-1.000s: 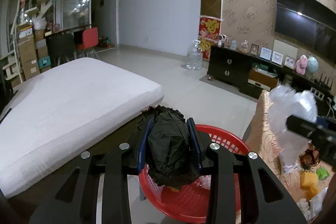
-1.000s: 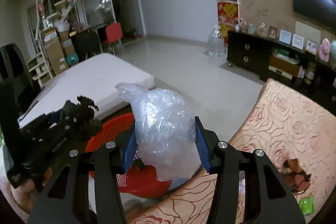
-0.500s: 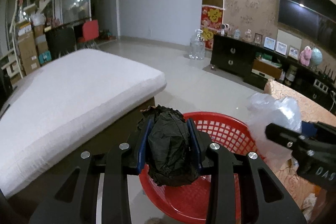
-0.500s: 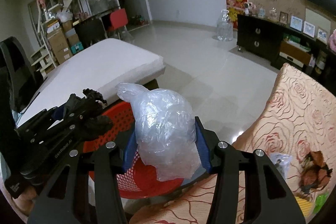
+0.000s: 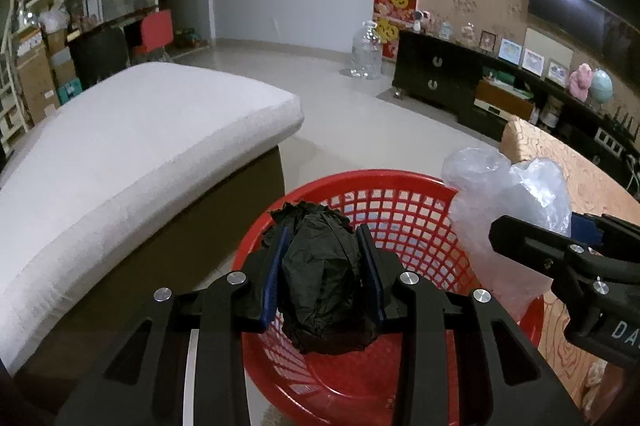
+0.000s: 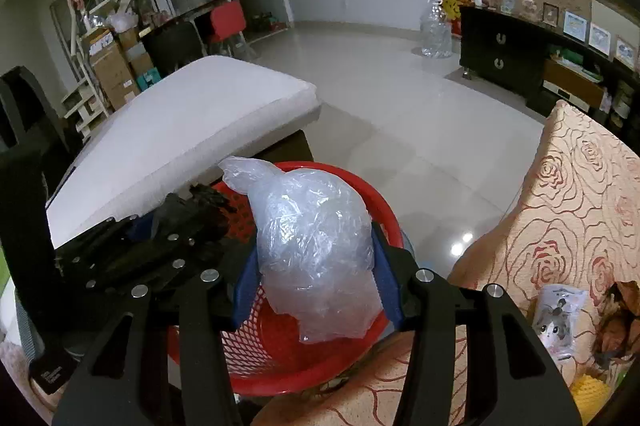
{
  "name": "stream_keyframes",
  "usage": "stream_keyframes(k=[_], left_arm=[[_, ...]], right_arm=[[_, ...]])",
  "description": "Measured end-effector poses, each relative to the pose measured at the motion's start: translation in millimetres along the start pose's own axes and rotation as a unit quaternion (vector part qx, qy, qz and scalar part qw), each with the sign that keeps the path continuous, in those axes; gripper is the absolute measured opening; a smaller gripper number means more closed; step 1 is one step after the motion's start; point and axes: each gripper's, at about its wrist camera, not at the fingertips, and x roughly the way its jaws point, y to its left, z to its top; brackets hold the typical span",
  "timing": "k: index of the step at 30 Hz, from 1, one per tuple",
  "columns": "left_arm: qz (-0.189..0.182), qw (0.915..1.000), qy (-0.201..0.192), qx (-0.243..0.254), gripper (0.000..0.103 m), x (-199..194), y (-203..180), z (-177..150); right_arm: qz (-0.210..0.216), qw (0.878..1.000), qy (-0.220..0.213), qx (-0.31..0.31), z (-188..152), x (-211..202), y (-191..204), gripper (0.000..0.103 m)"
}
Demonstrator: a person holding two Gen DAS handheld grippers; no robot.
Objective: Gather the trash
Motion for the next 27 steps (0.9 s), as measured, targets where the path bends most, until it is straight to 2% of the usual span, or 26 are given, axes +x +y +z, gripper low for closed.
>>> stream_keyframes(k=[3,7,9,14,21,27], left_arm=[[-0.004,1.0,0.006,0.004,0.036,3,0,-1],[0.007,0.9999,0.007,0.008,0.038,4,-1,-1],[0.009,0.9999,0.005,0.007,0.044,4,0,-1],[0.012,0.9999,0.005,-0.001,0.06,4,2,-1],[0.016,0.9996,-0.011,-0.02,0.077,-8,11,2],[0.019,0.9987,-0.034,-0.033,0.082,-22,17,7]], right_arm=[[0.002,1.0,0.007,0.0,0,4,2,0.05],[0.013,1.0,0.015,0.01,-2,8,1,0.06],[0.015,1.0,0.017,0.011,-3,9,1,0.061],[0.012,1.0,0.012,0.019,-4,6,0,0.072],[0.006,1.0,-0.001,0.024,0,-6,-7,0.074],[-0.01,1.0,-0.018,0.012,1,-20,-9,0.074]])
